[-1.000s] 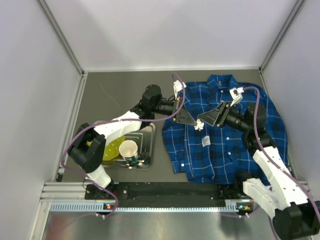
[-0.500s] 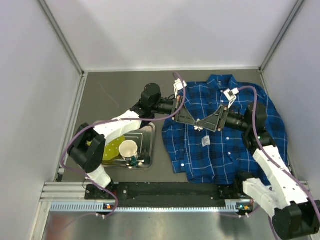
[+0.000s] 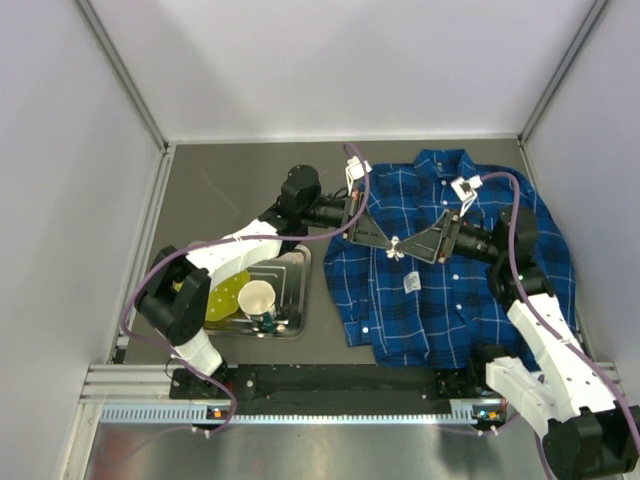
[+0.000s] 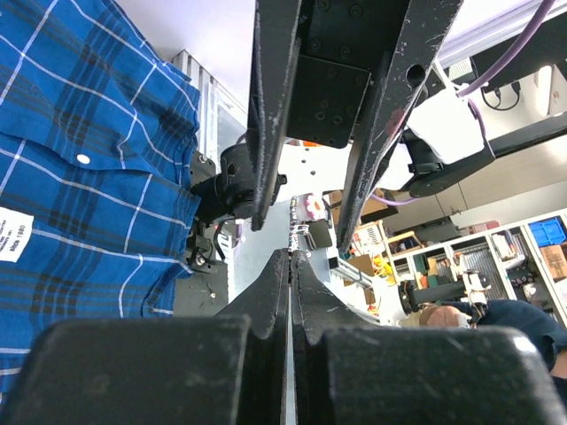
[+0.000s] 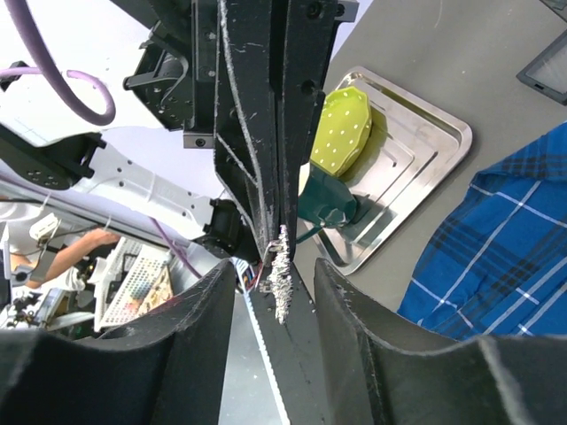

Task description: Remove the brooch from the garment

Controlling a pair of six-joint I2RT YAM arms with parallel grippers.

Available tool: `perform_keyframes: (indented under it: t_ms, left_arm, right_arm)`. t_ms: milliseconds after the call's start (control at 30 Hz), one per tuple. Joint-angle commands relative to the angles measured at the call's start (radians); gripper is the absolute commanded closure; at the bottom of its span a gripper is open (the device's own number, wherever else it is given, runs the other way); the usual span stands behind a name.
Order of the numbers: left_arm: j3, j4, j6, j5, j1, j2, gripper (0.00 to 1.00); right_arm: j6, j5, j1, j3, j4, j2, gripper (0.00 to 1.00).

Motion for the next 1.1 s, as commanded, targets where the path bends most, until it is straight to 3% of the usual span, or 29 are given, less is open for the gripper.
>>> perform_keyframes:
  t_ms: [0,200,667,1067]
  left_arm:
    - [0.042,0.027,0.020,0.017,0.010,-0.011,1.00]
    - [0.052,0.031,0.014,0.019,0.010,-0.005,1.00]
    - [0.041,0.037,0.006,0.028,0.008,-0.010,1.00]
    - [0.038,0.056,0.000,0.046,0.008,-0.007,1.00]
  right_arm:
    - [0.028,-0.041,-0.012,-0.018,0.084,-0.013,0.62]
    - [0.060,-0.065,-0.012,-0.041,0.151,-0.002,0.71]
    - [0.097,-0.035,-0.012,-0.044,0.199,0.020,0.68]
    - [0.093,-0.035,-0.014,-0.048,0.205,0.033,0.74]
